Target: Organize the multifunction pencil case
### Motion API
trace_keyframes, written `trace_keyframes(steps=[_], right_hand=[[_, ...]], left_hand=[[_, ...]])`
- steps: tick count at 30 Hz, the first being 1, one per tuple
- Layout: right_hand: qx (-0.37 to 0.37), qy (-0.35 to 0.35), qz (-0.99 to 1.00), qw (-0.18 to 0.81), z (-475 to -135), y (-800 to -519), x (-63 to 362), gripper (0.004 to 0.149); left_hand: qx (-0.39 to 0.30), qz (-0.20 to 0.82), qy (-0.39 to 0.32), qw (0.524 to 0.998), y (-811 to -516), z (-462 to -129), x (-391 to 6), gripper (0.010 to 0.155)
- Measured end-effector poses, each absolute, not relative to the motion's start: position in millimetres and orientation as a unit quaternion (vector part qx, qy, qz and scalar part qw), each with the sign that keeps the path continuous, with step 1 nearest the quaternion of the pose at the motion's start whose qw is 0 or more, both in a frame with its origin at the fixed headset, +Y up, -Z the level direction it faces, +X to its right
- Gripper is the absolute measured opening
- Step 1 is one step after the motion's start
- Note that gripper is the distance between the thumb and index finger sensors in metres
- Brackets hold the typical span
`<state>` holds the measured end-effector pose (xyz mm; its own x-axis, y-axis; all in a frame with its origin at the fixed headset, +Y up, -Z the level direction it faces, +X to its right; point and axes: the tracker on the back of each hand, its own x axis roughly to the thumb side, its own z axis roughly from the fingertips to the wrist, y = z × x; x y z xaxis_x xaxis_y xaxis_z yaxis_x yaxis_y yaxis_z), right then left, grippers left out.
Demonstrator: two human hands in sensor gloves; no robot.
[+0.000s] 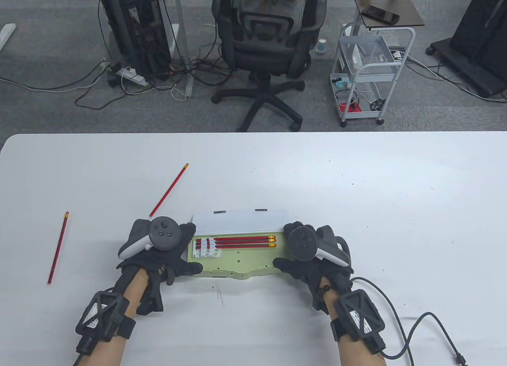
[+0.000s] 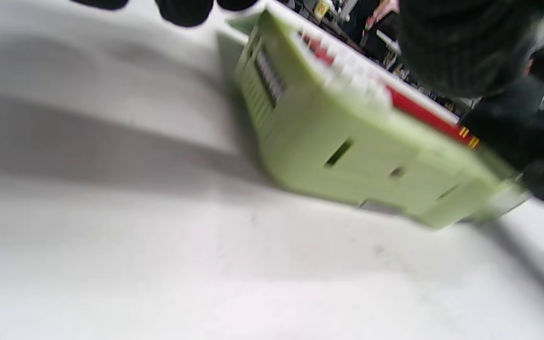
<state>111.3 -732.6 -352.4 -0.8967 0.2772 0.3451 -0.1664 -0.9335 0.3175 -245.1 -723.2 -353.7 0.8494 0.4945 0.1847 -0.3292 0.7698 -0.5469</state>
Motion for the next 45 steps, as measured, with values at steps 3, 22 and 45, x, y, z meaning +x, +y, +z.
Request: trace_keyframes(steps=[3,22,45], right_hand=[[0.194,0.144,0.963,0.117,-352,-733,111,0.094],[0.194,0.137,0.963,0.126,-353,-734,111,0.094],[0.194,0.144,0.964,0.109,-354,-732,110,0.094]], left_hand=[[-0.186,0.268,-0.123,0.937,-699,-356,-262,0.086],[-0.160,-0.021,0.190,0.968,-715,-476,-285,0.061],[-0.122,-0.138,0.157,0.970,-738,-494,-268,0.043]])
